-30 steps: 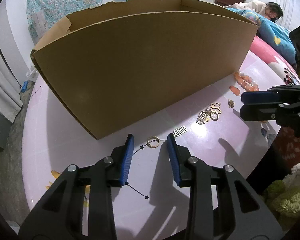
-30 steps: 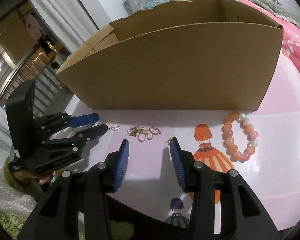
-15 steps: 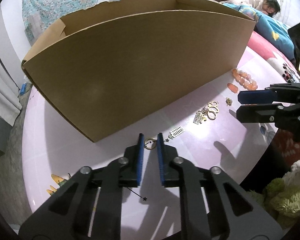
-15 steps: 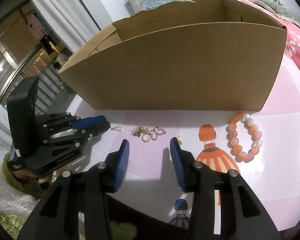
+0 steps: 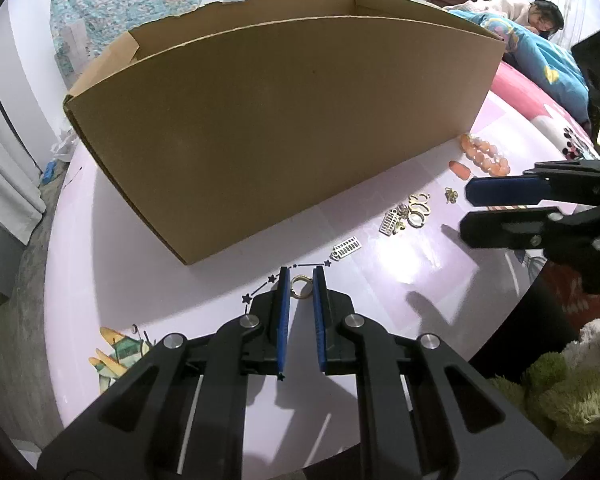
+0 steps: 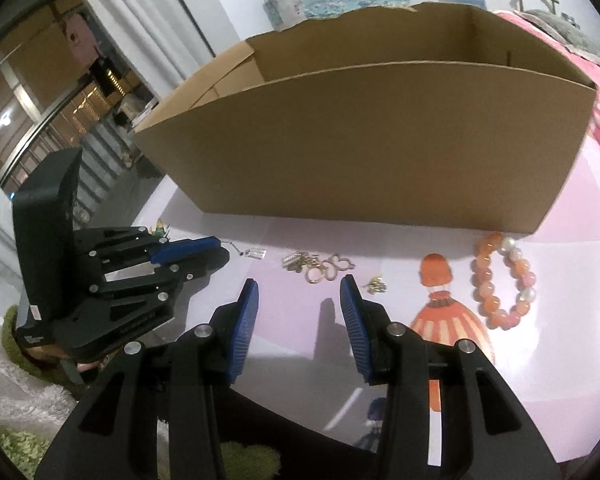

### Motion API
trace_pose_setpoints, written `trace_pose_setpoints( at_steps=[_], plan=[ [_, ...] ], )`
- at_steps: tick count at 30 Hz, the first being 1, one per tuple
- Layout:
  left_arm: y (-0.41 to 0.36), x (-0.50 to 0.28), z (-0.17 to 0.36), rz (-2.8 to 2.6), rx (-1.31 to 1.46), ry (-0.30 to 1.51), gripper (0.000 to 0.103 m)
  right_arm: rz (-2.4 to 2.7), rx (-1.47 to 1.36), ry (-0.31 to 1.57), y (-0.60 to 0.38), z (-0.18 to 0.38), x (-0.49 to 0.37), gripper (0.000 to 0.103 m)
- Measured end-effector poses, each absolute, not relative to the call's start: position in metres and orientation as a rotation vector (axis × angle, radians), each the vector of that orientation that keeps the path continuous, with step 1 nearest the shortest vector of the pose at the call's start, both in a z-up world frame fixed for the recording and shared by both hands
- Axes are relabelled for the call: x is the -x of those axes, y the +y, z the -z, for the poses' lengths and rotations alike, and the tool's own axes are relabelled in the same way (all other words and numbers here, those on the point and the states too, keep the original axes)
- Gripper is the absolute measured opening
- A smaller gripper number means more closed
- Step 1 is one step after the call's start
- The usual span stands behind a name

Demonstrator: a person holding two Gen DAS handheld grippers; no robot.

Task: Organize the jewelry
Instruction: 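Move the left gripper to the gold ring charm and close on it, then lift the gold ring charm with the left gripper and hold it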

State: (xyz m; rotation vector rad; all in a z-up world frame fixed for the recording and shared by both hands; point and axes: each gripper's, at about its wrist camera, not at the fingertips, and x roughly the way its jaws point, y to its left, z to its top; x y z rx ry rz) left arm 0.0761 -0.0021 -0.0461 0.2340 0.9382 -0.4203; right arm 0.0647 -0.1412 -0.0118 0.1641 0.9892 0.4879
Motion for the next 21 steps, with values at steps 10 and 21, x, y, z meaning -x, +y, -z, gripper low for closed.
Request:
trace_pose_setpoints(
  at_steps=[10, 21],
  plan=[
    [0.001, -0.076, 0.047, 0.424, -0.226, 0.932, 0.01, -0.49, -0.107, 1.036, -0.123, 0.023, -0.075, 0.03],
    [0.007, -0.076, 0.047, 0.431, -0.206, 0.93, 0.01, -0.425, 0.016, 1.019, -0.112, 0.024, -0.083, 0.024]
  ],
)
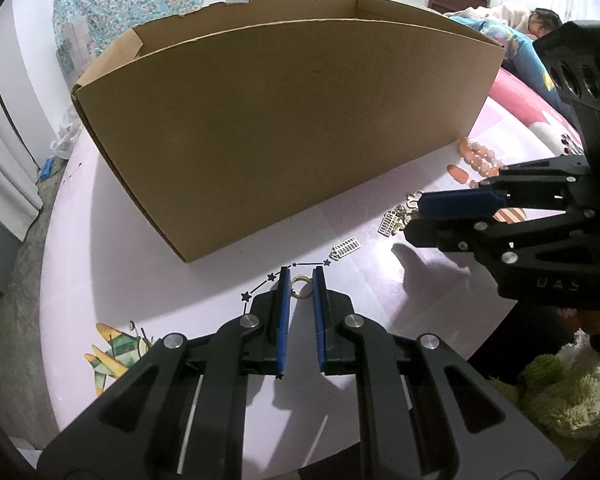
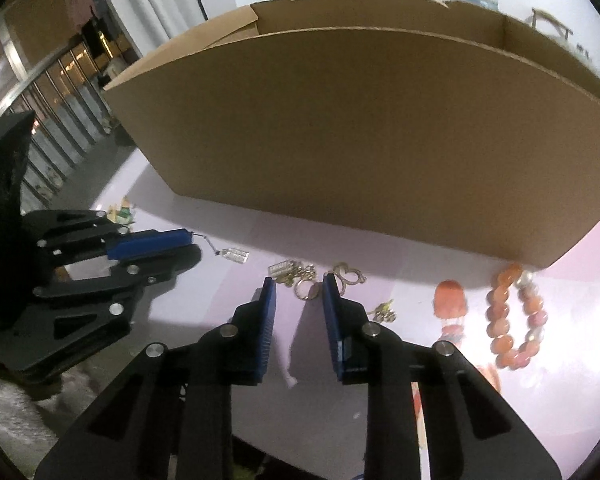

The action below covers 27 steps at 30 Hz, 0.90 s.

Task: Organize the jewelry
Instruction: 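Lift the gold ring charm with the left gripper and hold it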

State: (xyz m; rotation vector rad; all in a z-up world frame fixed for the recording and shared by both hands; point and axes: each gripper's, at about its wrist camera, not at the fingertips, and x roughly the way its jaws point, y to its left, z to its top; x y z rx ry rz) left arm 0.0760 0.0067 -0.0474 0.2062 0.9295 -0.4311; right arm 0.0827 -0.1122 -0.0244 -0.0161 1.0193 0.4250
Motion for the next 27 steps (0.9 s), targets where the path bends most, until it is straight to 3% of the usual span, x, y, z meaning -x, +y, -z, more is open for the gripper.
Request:
trace_pose_setpoints(
  at_steps=[7, 16, 18, 27],
  plan=[
    [0.007, -0.076, 0.047, 0.433, -0.213, 0.928, 0.01, -0.412, 0.12, 1.002, -0.102, 0.024, -0.083, 0.013],
    [0.007, -0.076, 0.046, 0.433, -0.214, 0.926, 0.01, -0.434, 0.115, 1.013, -0.106, 0.02, -0.08, 0.01],
    [0.007, -0.076, 0.046, 0.433, -0.215, 0.925, 0.01, -0.438, 0.092, 1.018, -0.108, 0.019, -0.078, 0.003],
    [0.007, -0.077, 0.046, 0.433, -0.22, 0.922, 0.01, -0.453, 0.054, 1.038, -0.115, 0.015, -0.064, 0.005]
  ],
)
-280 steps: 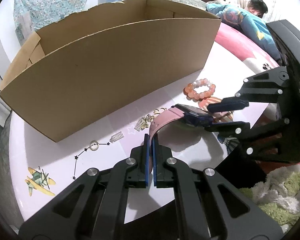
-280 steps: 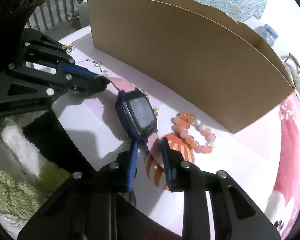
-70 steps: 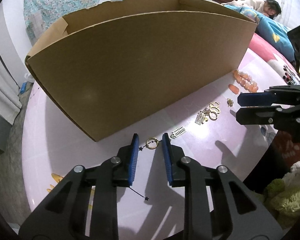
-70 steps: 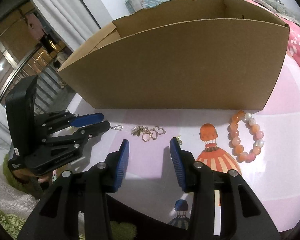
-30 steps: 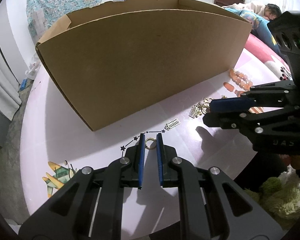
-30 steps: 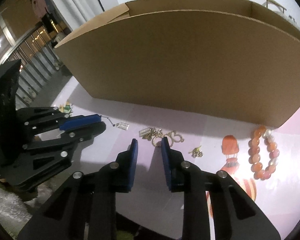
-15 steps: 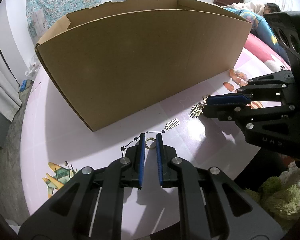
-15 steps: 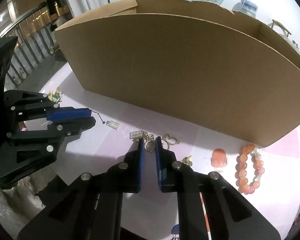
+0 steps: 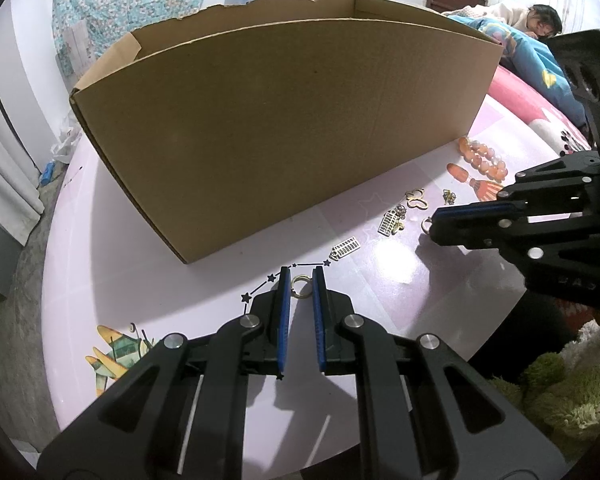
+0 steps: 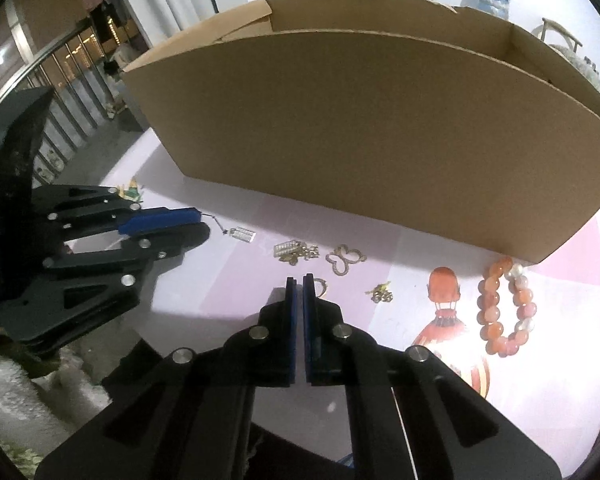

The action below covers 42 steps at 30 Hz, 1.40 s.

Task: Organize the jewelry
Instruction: 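Lift the gold ring charm with the left gripper and hold it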

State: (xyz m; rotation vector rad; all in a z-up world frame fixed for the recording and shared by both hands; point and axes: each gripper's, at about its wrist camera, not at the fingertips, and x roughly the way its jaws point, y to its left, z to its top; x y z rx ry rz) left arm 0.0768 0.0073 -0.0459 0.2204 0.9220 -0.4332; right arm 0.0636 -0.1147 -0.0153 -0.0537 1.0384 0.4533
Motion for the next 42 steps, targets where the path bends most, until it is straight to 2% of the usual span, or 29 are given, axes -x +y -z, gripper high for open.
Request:
trace_pose_setpoints(
  at_steps=[3, 4, 14, 15, 16, 42],
  plan=[
    [0.007, -0.077, 0.046, 0.431, -0.22, 0.921, 0.01, -0.446, 0.074, 1.032, -0.118, 0.012, -0.06, 0.02],
    [0.007, -0.076, 0.046, 0.43, -0.221, 0.92, 0.01, -0.443, 0.079, 1.03, -0.118, 0.012, -0.059, 0.02],
    [0.005, -0.076, 0.047, 0.43, -0.223, 0.919, 0.01, -0.407, 0.159, 1.037, -0.111, 0.017, -0.068, 0.02],
    [0.005, -0.076, 0.047, 0.43, -0.223, 0.919, 0.01, -0.409, 0.165, 1.036, -0.109, 0.015, -0.066, 0.018],
    [0.005, -0.076, 0.047, 0.43, -0.222, 0.919, 0.01, -0.416, 0.166, 1.037, -0.107, 0.016, -0.066, 0.012],
    [0.01, -0.074, 0.046, 0.439, -0.207, 0.91, 0.01, -0.432, 0.089, 0.991, -0.13, 0.002, -0.061, 0.011]
  ],
)
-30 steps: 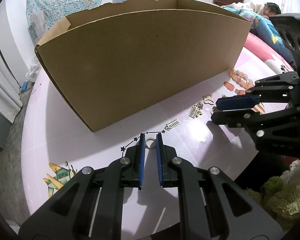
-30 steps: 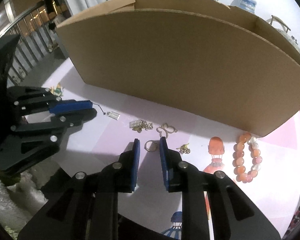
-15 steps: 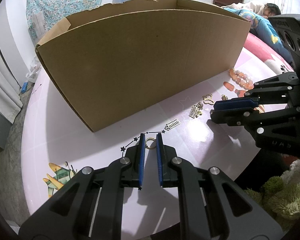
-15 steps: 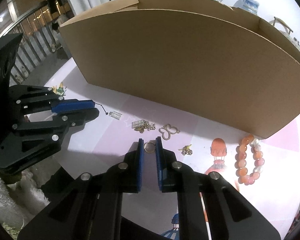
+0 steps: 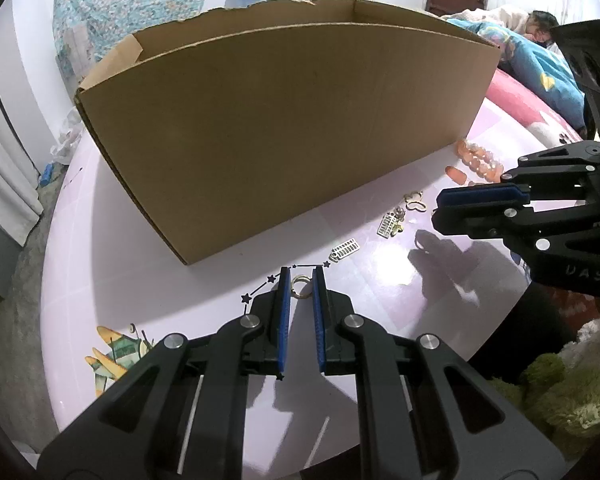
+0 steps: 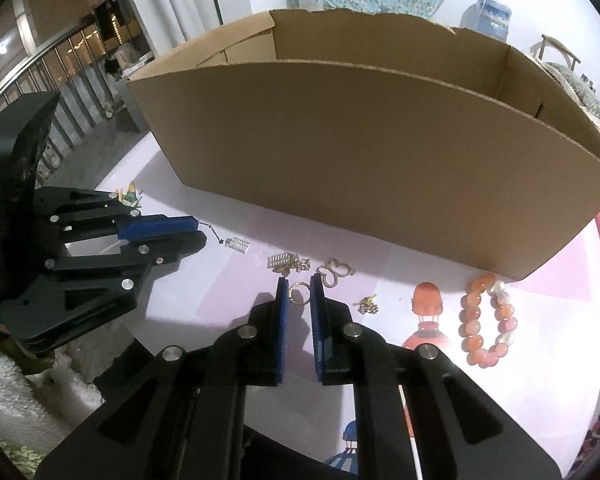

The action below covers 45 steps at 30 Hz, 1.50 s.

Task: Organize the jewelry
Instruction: 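Lift the gold ring charm with the left gripper and hold it, then carry the gold ring into the cardboard box and open the left gripper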

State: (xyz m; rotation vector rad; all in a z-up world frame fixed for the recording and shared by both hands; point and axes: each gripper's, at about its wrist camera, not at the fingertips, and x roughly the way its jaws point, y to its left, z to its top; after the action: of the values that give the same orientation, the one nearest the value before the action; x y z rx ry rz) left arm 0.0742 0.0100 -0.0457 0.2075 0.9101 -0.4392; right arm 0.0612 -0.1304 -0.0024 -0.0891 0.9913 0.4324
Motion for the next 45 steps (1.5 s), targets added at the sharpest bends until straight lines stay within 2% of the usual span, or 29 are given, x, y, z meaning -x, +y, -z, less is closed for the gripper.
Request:
trace_pose_setpoints(
  at_steps=[13, 20, 24, 26, 33, 36, 38, 40, 43, 45],
  plan=[
    [0.01, -0.055, 0.016, 0.448, -0.228, 0.842, 0.01, -0.436, 0.065, 0.915, -0.155, -0.025, -0.049, 0.011],
    [0.015, -0.05, -0.069, 0.488, -0.172, 0.618, 0.01, -0.494, 0.047, 0.74, -0.17, -0.088, -0.045, 0.011],
    [0.009, -0.076, -0.096, 0.492, -0.153, 0.556, 0.01, -0.507, -0.023, 0.656, -0.188, -0.116, -0.069, 0.011],
    [-0.002, -0.098, -0.092, 0.468, -0.176, 0.575, 0.01, -0.49, -0.029, 0.662, -0.191, -0.117, -0.089, 0.011],
    [-0.015, -0.185, -0.047, 0.404, -0.075, 0.835, 0.01, -0.424, -0.067, 0.829, -0.195, -0.082, -0.155, 0.011],
    [-0.01, -0.197, -0.038, 0.371, -0.02, 0.868, 0.01, -0.4, -0.082, 0.858, -0.201, -0.075, -0.165, 0.012],
    [-0.008, -0.197, -0.037, 0.369, 0.008, 0.875, 0.016, -0.383, -0.089, 0.851, -0.206, -0.076, -0.167, 0.016],
    [-0.004, -0.196, -0.036, 0.358, 0.027, 0.866, 0.02, -0.37, -0.112, 0.831, -0.215, -0.08, -0.167, 0.026],
    [0.001, -0.191, -0.038, 0.343, 0.038, 0.844, 0.03, -0.353, -0.135, 0.792, -0.227, -0.087, -0.162, 0.033],
    [0.003, -0.19, -0.041, 0.333, 0.047, 0.823, 0.03, -0.338, -0.146, 0.771, -0.234, -0.093, -0.159, 0.034]
  ],
)
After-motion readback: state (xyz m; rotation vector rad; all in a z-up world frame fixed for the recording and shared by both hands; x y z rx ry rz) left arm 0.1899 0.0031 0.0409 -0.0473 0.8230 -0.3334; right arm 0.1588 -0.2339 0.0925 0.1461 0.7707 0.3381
